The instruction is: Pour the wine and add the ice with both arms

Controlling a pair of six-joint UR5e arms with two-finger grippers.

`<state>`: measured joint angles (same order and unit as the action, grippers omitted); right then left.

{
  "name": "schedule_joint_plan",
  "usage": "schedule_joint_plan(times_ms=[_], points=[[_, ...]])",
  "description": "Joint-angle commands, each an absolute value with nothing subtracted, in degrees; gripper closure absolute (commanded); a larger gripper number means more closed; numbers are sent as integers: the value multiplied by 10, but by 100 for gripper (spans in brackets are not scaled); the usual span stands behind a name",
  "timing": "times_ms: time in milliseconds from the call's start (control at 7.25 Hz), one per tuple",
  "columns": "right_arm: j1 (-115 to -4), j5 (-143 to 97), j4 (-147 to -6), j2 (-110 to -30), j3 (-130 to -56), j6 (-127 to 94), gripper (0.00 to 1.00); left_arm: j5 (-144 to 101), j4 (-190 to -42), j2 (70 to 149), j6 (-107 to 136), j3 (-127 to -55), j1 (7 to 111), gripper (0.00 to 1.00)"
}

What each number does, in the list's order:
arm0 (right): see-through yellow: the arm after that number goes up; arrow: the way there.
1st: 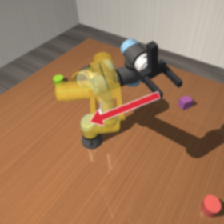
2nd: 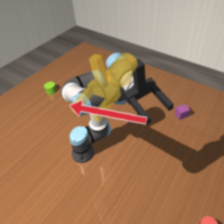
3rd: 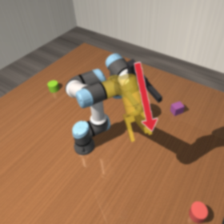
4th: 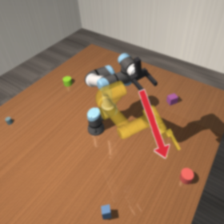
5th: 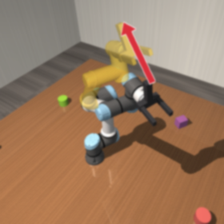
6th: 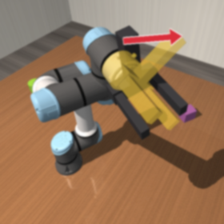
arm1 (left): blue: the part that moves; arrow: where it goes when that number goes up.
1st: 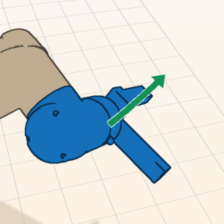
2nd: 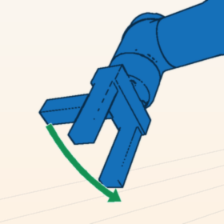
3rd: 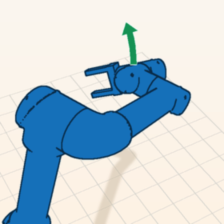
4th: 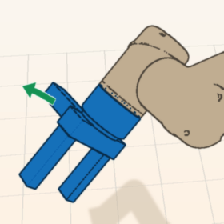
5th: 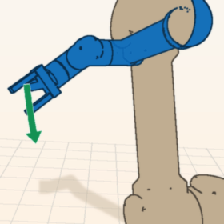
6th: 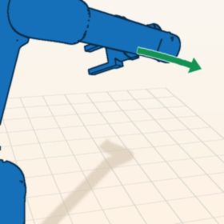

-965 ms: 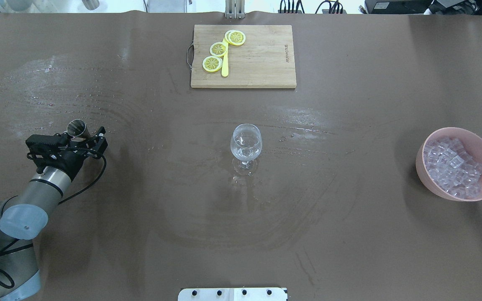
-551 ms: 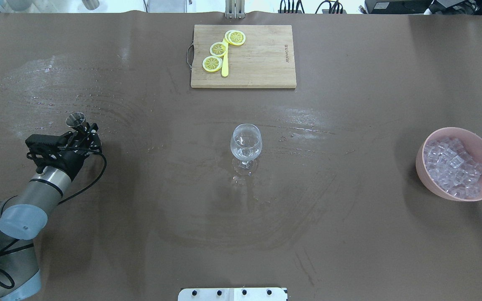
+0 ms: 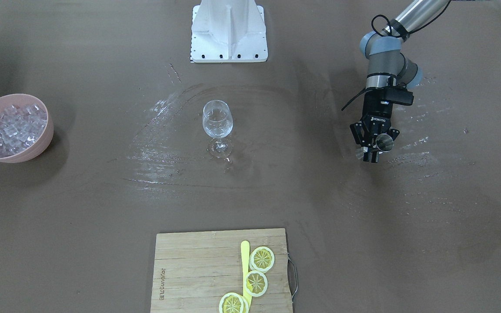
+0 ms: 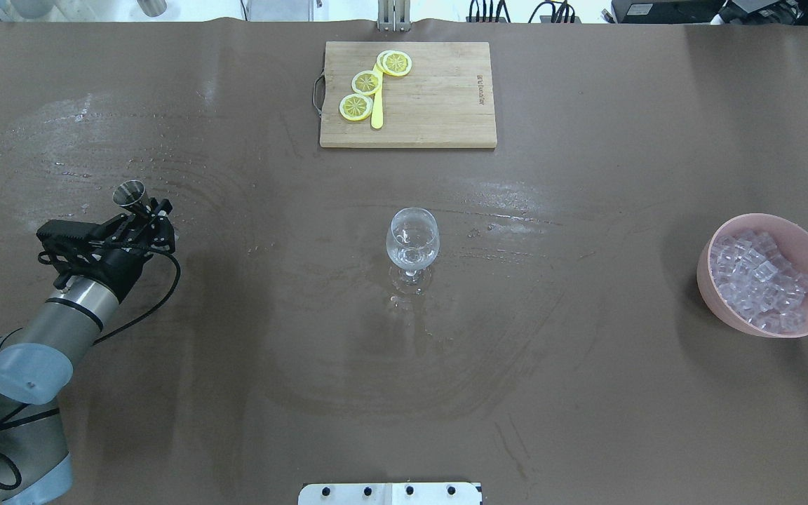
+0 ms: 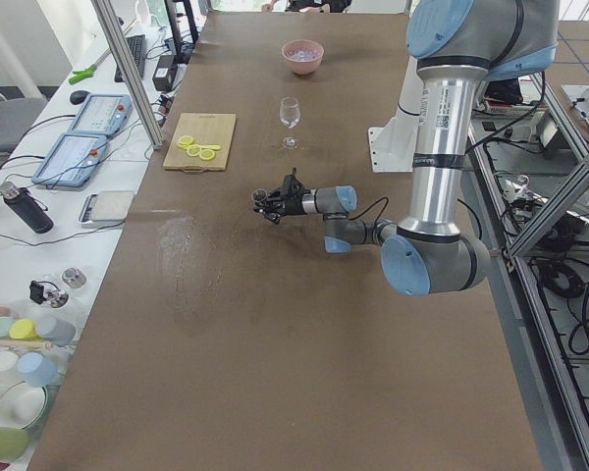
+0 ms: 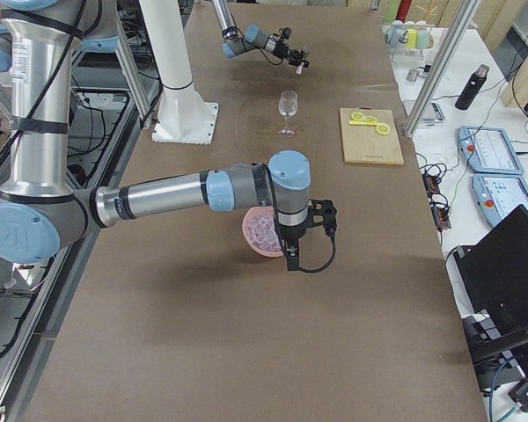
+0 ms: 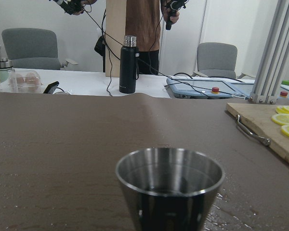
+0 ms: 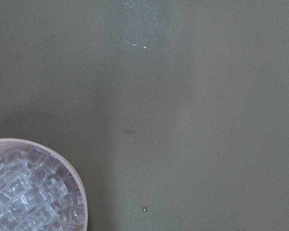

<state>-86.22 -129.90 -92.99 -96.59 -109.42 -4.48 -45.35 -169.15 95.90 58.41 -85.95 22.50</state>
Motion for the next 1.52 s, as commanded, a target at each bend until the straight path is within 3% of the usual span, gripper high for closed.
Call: schedule_joint_plan(times_ms=[0, 414, 1378], points=[[-862, -1299, -930, -966, -1094, -45, 0, -454, -1692, 960, 502, -897, 225, 100], [-862, -1299, -931, -962, -1093, -46, 0, -542, -1689, 975, 461, -933, 222, 100], [-862, -1300, -931, -962, -1093, -46, 0, -726, -1602, 1126, 216, -932, 228, 100]])
